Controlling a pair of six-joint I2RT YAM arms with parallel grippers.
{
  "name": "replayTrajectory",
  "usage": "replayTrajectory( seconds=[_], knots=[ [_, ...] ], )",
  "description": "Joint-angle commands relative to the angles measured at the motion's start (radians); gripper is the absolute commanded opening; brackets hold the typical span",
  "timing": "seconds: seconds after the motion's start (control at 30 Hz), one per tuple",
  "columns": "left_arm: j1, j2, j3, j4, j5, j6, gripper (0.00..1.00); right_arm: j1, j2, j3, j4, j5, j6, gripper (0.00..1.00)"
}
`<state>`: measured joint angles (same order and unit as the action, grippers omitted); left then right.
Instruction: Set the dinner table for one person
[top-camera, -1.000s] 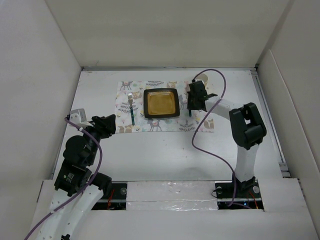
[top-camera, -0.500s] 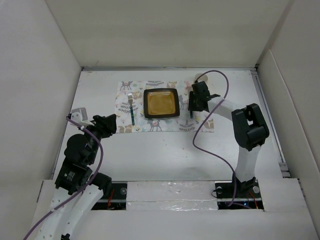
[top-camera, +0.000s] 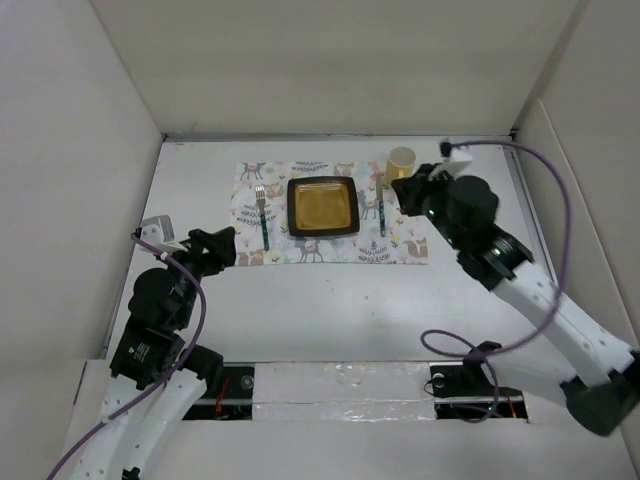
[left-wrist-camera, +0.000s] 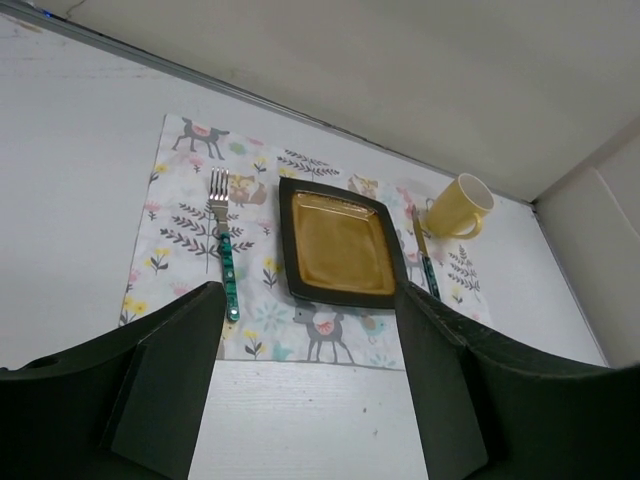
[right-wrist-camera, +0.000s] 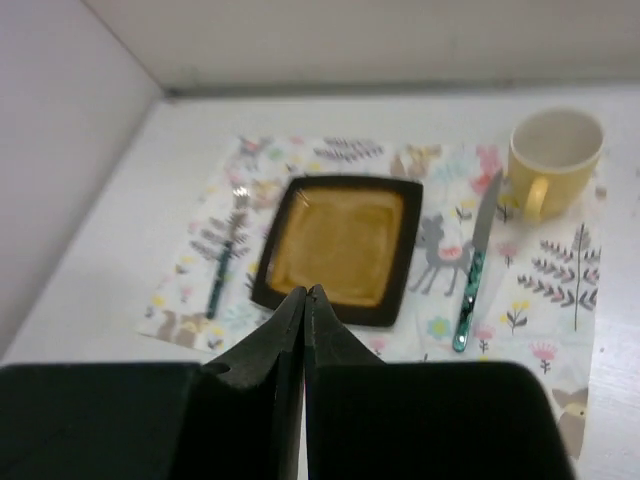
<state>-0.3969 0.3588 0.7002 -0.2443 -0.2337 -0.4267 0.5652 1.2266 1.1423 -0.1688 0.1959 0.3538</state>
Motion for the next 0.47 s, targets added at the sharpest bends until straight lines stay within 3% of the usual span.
replayTrajectory(
  seconds=[0.0,0.1,0.13,0.23,0.3,0.43],
  knots=[
    [0.004,-0.023,0.021,0.042,-0.018,0.009,0.67,0.062,-0.374,-0.155,0.145,0.144,-0.032,0.03],
    [0.004,-0.067,0.019,0.066,-0.024,0.008,0.67,0.075,-0.661,-0.222,0.160,0.253,-0.015,0.17],
    [0.004,-0.079,0.022,0.069,-0.029,0.006,0.68,0.075,-0.724,-0.254,0.160,0.275,-0.010,0.32],
    [0.004,-0.139,0.050,0.065,-0.041,0.008,0.69,0.075,-0.906,-0.277,0.129,0.370,-0.016,0.56],
    [0.004,-0.168,0.076,0.059,-0.055,0.014,0.69,0.075,-0.946,-0.277,0.068,0.437,-0.015,0.64],
    [0.004,-0.167,0.097,0.025,-0.072,0.017,0.70,0.084,-0.928,-0.270,-0.038,0.467,0.019,0.69]
  ],
)
